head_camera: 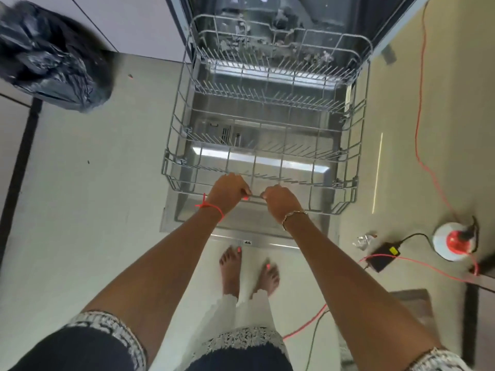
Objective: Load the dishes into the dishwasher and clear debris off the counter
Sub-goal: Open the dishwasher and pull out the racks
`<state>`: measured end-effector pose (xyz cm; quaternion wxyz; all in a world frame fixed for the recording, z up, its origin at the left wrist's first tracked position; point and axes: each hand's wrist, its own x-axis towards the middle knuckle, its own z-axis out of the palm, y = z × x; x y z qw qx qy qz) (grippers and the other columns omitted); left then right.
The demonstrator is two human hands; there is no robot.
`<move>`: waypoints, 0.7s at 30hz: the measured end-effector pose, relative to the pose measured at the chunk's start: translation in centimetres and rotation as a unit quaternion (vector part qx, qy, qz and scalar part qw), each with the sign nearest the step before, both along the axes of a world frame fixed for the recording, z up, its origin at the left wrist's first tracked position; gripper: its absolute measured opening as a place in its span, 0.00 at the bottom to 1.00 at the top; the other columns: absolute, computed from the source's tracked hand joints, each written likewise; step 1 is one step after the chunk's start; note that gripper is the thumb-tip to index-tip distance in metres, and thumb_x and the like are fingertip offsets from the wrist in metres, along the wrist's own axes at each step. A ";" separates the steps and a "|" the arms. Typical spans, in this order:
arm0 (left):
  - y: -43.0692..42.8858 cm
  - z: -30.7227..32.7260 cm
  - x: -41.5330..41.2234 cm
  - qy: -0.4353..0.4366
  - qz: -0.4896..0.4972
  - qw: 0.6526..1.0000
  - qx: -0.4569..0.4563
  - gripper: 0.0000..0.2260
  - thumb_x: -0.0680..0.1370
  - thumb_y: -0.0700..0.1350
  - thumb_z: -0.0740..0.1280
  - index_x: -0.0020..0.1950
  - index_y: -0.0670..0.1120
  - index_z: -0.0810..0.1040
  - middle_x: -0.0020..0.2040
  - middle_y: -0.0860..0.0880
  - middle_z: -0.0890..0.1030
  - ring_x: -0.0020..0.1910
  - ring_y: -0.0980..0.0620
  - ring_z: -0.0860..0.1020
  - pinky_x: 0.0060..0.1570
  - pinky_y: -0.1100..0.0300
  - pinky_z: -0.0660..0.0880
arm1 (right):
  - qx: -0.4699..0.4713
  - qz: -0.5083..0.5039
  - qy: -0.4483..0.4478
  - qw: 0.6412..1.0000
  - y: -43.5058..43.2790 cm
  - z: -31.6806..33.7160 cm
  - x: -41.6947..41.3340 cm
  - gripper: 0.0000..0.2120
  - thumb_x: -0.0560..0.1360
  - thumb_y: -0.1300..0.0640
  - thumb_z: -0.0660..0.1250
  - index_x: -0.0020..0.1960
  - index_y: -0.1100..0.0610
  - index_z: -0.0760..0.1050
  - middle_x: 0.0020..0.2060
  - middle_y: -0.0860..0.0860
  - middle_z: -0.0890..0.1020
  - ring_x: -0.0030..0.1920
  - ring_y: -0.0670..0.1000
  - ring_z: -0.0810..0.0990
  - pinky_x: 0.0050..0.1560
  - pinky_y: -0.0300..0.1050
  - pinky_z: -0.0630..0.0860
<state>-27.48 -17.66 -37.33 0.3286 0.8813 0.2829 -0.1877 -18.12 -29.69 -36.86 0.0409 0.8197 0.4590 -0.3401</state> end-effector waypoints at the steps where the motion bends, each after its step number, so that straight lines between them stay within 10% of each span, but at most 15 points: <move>1: -0.4 0.0 -0.4 -0.011 0.006 1.000 0.003 0.08 0.75 0.43 0.68 0.52 0.46 0.84 0.52 0.45 0.83 0.55 0.47 0.78 0.57 0.56 0.70 | 0.000 -0.006 0.001 1.000 -0.4 -0.1 -0.5 0.19 0.77 0.68 0.53 0.65 0.59 0.70 0.60 0.57 0.75 0.60 0.57 0.74 0.61 0.47 0.70; 13: -1.2 1.3 -1.5 -0.011 -0.070 0.997 -0.017 0.20 0.77 0.48 0.66 0.67 0.42 0.73 0.64 0.44 0.75 0.65 0.47 0.70 0.65 0.56 0.65 | -0.040 0.008 0.038 0.998 -0.5 1.5 -0.6 0.16 0.80 0.61 0.55 0.67 0.61 0.66 0.62 0.58 0.72 0.62 0.58 0.72 0.60 0.49 0.69; 21: 1.4 7.6 -0.2 -0.020 -0.161 0.983 0.088 0.28 0.80 0.58 0.54 0.76 0.46 0.57 0.76 0.49 0.58 0.76 0.52 0.52 0.73 0.55 0.42 | 0.059 0.004 -0.045 0.997 0.9 8.8 1.0 0.23 0.80 0.56 0.54 0.73 0.62 0.56 0.71 0.57 0.63 0.72 0.54 0.61 0.72 0.45 0.56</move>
